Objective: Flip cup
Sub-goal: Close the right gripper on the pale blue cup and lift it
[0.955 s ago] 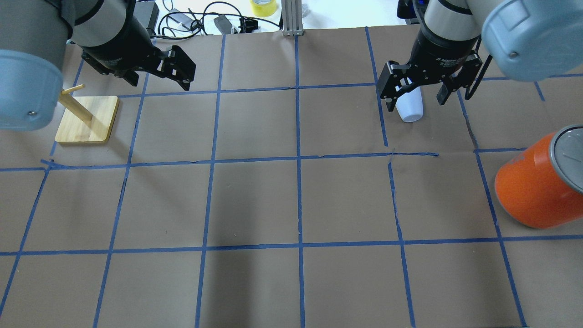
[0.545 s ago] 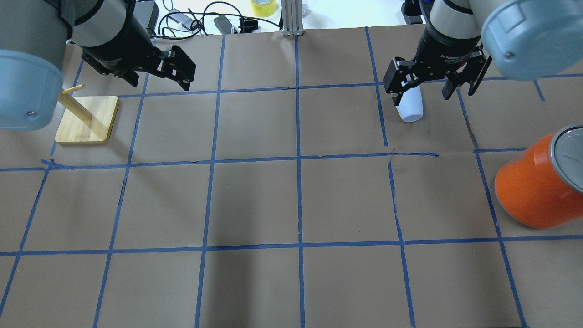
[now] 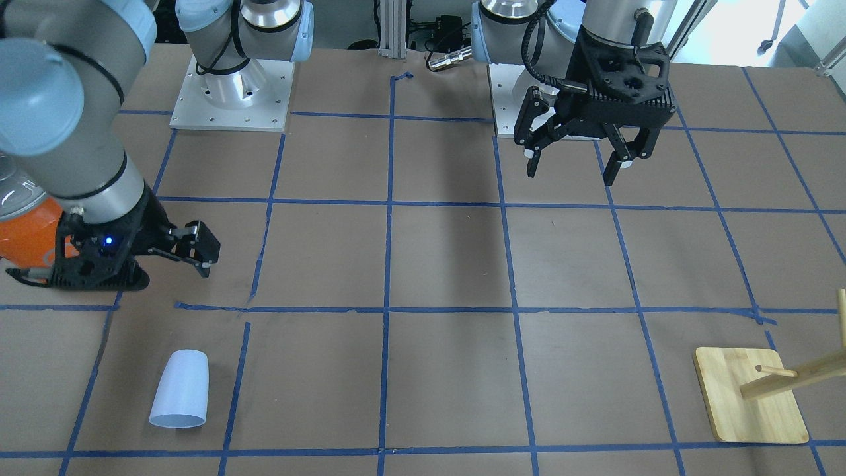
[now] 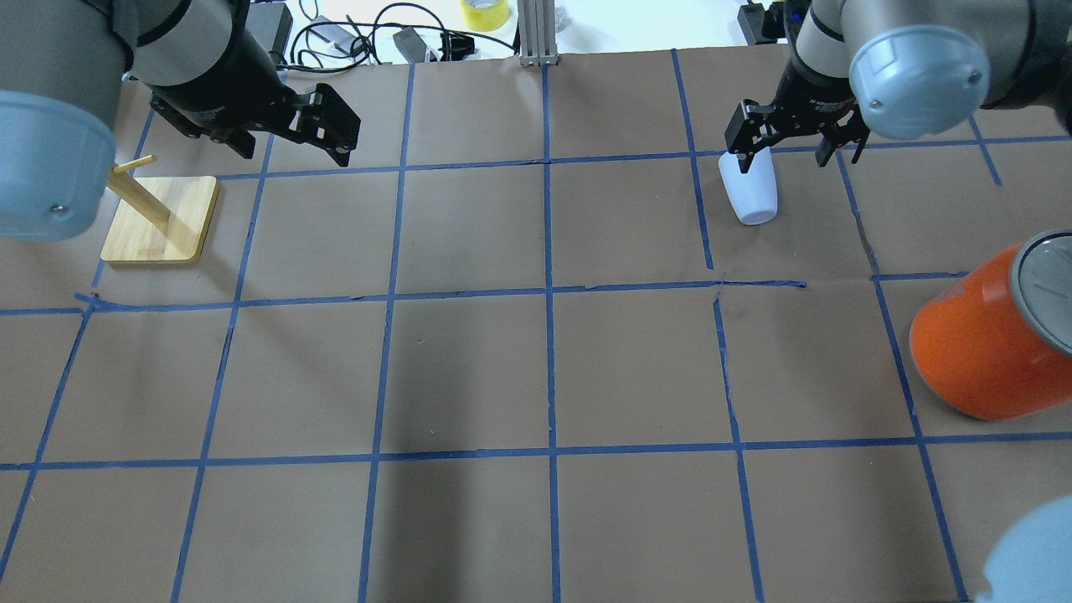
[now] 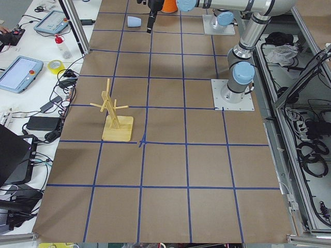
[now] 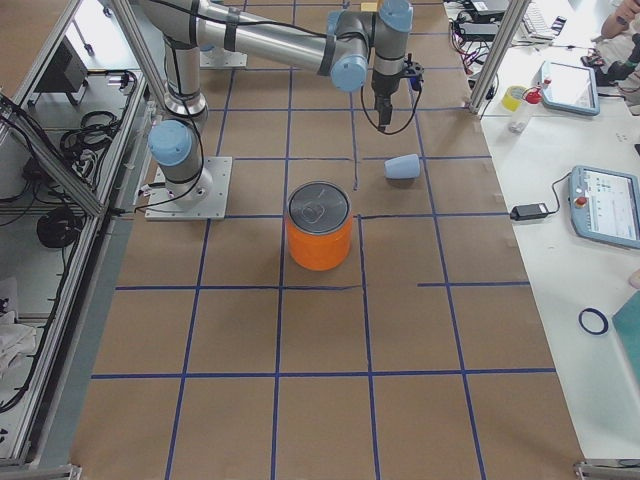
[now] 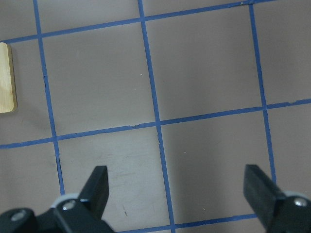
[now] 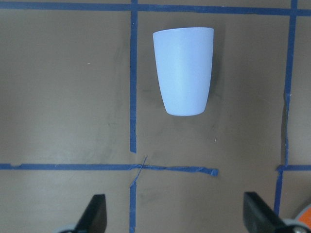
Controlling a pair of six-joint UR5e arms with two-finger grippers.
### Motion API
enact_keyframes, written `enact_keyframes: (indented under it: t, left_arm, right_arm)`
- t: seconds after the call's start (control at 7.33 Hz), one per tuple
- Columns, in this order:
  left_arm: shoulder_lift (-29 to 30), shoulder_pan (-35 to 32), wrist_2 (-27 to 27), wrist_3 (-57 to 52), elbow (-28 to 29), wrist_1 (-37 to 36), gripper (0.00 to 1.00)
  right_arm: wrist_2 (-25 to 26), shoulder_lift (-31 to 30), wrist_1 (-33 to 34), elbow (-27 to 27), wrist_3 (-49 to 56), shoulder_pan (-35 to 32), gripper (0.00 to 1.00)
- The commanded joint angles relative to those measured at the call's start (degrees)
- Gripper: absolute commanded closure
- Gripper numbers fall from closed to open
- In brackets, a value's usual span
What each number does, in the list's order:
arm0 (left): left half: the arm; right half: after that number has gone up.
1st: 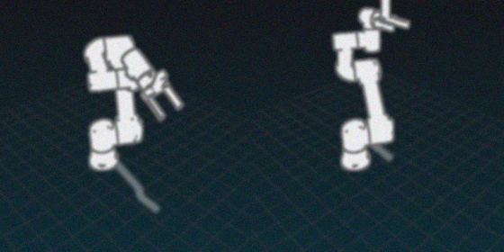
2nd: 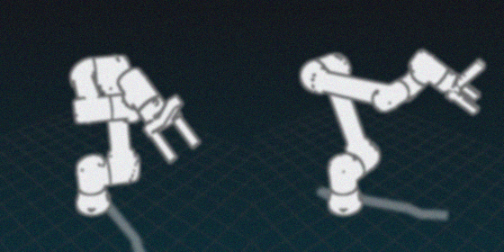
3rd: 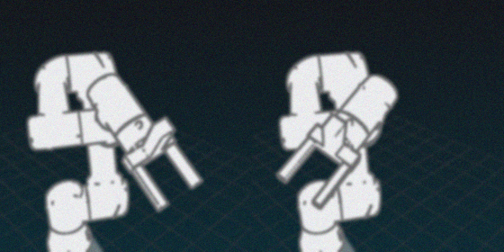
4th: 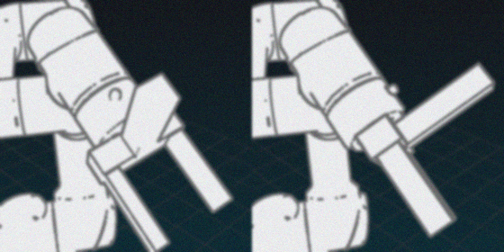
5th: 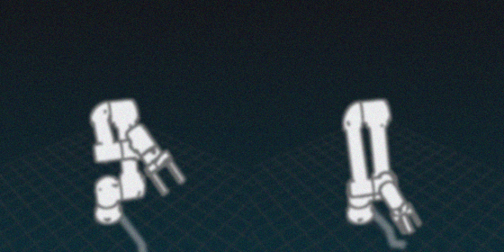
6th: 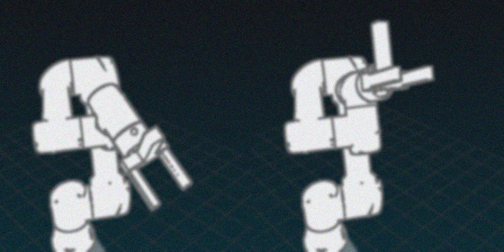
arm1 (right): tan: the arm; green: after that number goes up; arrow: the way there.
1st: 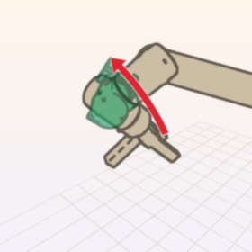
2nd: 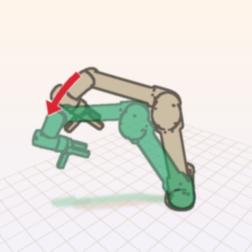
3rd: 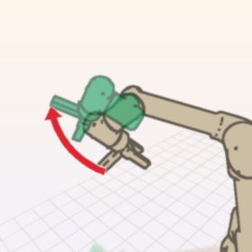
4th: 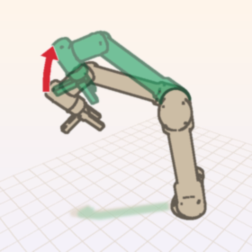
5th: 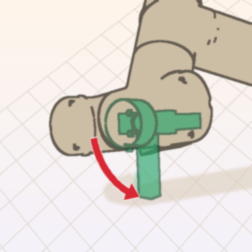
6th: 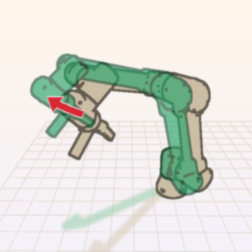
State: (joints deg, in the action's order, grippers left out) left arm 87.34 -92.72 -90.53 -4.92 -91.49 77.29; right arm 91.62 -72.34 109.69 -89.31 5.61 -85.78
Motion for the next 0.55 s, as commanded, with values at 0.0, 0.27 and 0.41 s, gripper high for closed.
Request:
enact_keyframes:
  t: [0.0, 0.27, 0.41]
  left_arm:
    - [0.03, 0.00, 0.00, 0.00, 0.00, -0.04, 0.00]
    - [-0.06, 0.00, 0.00, 0.00, 0.00, -0.04, 0.00]
    - [-0.06, 0.09, 0.00, 0.00, 0.00, -0.04, 0.00]
  right_arm:
    - [0.22, 7.27, 9.82, 0.10, -0.68, 0.26, 0.00]
    - [0.31, 11.06, 13.96, 0.19, -0.34, 0.26, 0.00]
    - [0.40, 12.64, 14.41, 0.10, -0.51, 0.35, 0.00]
